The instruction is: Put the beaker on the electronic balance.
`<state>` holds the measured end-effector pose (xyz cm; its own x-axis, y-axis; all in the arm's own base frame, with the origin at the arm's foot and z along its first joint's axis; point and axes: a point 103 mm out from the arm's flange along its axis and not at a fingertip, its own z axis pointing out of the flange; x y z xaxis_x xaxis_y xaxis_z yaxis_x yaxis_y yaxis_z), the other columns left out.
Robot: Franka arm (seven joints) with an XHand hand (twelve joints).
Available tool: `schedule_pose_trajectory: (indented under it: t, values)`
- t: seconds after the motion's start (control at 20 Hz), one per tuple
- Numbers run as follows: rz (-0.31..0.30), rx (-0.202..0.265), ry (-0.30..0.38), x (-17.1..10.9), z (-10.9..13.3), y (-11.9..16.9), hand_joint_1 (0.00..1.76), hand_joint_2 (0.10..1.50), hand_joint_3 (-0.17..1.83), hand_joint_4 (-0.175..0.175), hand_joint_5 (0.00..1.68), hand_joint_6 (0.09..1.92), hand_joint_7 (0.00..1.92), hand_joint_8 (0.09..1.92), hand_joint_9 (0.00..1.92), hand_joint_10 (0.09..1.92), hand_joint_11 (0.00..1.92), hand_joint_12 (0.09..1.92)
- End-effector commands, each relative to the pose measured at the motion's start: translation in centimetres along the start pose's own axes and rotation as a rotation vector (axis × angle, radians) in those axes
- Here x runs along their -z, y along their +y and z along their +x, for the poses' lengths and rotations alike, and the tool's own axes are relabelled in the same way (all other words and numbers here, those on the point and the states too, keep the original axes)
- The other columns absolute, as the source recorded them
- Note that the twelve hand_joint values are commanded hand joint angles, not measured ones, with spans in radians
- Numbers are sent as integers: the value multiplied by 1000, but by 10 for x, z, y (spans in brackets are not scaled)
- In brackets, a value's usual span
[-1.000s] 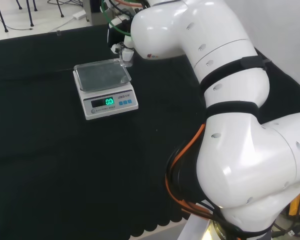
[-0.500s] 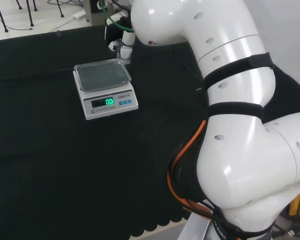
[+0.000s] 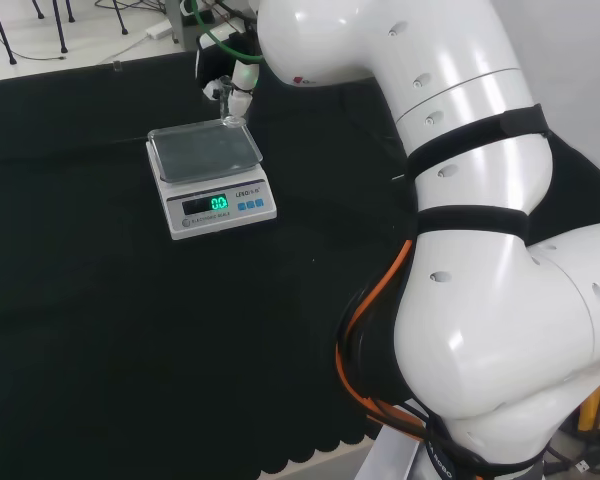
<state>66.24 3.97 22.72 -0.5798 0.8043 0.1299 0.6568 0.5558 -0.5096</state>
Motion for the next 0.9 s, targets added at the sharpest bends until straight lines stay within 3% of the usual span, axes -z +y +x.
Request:
schedule_pose_trajectory:
  t: [0.05,0.9]
  values:
    - [-12,21,-29,0,10,15,1496,1117,0,-175,848,1190,728,1169,1051,1026,876,1348]
    - [21,102,-23,-10,23,60,1496,1116,0,-175,850,1187,729,1166,1053,1020,877,1347]
